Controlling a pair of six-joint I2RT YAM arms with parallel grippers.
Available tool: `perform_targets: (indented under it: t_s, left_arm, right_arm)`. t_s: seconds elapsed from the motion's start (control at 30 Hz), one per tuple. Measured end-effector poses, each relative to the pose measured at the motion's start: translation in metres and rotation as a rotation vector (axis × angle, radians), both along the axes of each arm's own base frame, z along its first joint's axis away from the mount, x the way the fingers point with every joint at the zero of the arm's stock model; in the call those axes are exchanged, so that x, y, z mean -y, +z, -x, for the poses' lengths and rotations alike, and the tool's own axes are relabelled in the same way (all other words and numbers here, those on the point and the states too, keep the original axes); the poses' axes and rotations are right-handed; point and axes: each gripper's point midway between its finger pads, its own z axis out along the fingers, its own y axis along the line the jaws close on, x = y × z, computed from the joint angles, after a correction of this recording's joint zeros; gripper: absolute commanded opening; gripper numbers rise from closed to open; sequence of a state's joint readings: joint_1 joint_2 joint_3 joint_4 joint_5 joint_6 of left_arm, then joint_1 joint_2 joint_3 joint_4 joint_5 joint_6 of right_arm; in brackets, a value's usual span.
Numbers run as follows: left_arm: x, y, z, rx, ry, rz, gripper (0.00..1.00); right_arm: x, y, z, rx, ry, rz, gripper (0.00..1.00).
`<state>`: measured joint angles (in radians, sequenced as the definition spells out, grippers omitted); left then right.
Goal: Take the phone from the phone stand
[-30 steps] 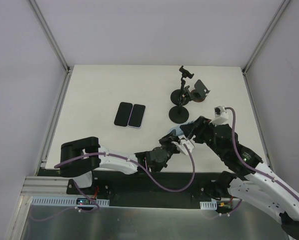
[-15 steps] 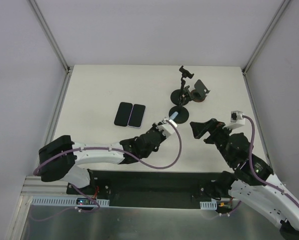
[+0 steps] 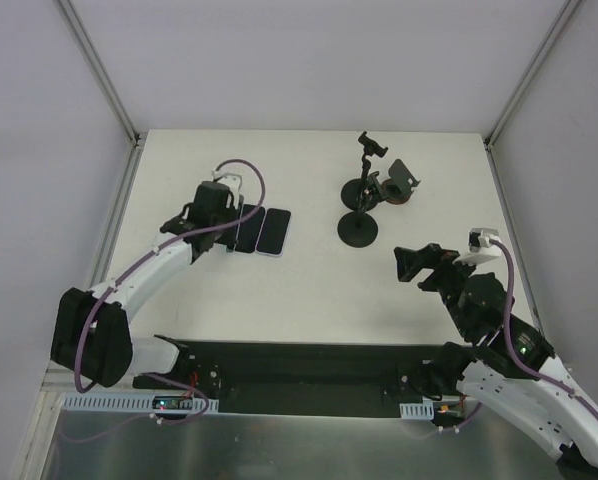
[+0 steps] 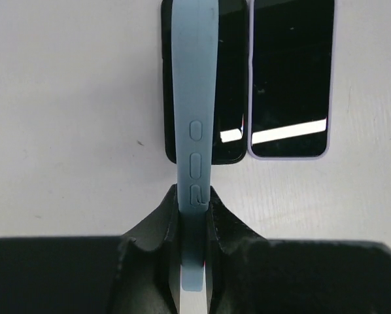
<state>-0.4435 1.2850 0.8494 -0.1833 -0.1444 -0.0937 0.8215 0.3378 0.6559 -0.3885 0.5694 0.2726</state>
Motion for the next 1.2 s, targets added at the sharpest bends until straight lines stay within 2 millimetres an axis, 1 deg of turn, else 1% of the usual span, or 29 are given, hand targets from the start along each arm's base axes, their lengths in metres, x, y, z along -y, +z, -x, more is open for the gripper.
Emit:
perform_targets:
  t_s: [0.07, 0.17, 0.23, 0.33, 0.43, 0.53, 0.6, 0.7, 0.83, 0.9, 0.93, 0.97, 1.03, 1.07, 1.13, 1.2]
  left_arm:
    - [-0.019, 0.004, -0.007, -0.068, 0.056, 0.036, 0.00]
    - [-0.032, 0.011, -0.021, -0.132, 0.088, 0.114, 0.00]
    - [-0.047, 0.016, -0.030, -0.161, 0.122, 0.158, 0.00]
    - [-0.066, 0.018, -0.041, -0.209, 0.157, 0.213, 0.00]
    - [-0.080, 0.009, -0.054, -0.264, 0.164, 0.264, 0.00]
    - [-0.089, -0.006, -0.063, -0.330, 0.144, 0.287, 0.00]
    - [-0.090, -0.018, -0.067, -0.370, 0.116, 0.293, 0.00]
    - [-0.083, -0.031, -0.067, -0.416, 0.067, 0.314, 0.00]
    - [-0.076, -0.049, -0.062, -0.476, 0.023, 0.340, 0.06]
    - [-0.074, -0.059, -0.061, -0.509, 0.012, 0.353, 0.11]
    - [-0.072, -0.061, -0.063, -0.514, 0.005, 0.364, 0.15]
    - [-0.071, -0.062, -0.064, -0.519, 0.001, 0.373, 0.22]
    - [-0.071, -0.064, -0.067, -0.521, -0.003, 0.377, 0.29]
    - [-0.072, -0.066, -0.067, -0.522, -0.005, 0.374, 0.37]
    - [-0.073, -0.070, -0.066, -0.530, -0.007, 0.368, 0.44]
    - [-0.076, -0.072, -0.066, -0.534, 0.000, 0.353, 0.49]
  right_arm:
    - [0.001, -0.001, 0.000, 0.003, 0.003, 0.021, 0.96]
    - [0.002, -0.002, 0.000, 0.007, 0.008, 0.049, 0.96]
    - [0.003, -0.002, 0.000, 0.012, 0.011, 0.066, 0.96]
    - [0.005, -0.007, 0.001, 0.015, 0.014, 0.092, 0.96]
    - [0.009, -0.010, 0.003, 0.016, 0.015, 0.113, 0.96]
    - [0.012, -0.010, 0.004, 0.024, 0.009, 0.123, 0.96]
    - [0.014, -0.012, 0.004, 0.025, 0.003, 0.132, 0.96]
    - [0.016, -0.016, 0.003, 0.022, -0.002, 0.147, 0.96]
    - [0.015, -0.020, 0.003, 0.015, -0.001, 0.162, 0.96]
    - [0.015, -0.023, 0.002, 0.007, 0.000, 0.173, 0.96]
    - [0.014, -0.025, 0.002, 0.001, 0.001, 0.179, 0.96]
    - [0.013, -0.027, 0.001, -0.005, 0.002, 0.185, 0.96]
    - [0.012, -0.030, 0.000, -0.014, 0.003, 0.195, 0.96]
    - [0.012, -0.033, 0.000, -0.020, 0.005, 0.200, 0.96]
    - [0.011, -0.037, 0.000, -0.030, 0.008, 0.210, 0.96]
    - [0.011, -0.039, 0.000, -0.033, 0.008, 0.214, 0.96]
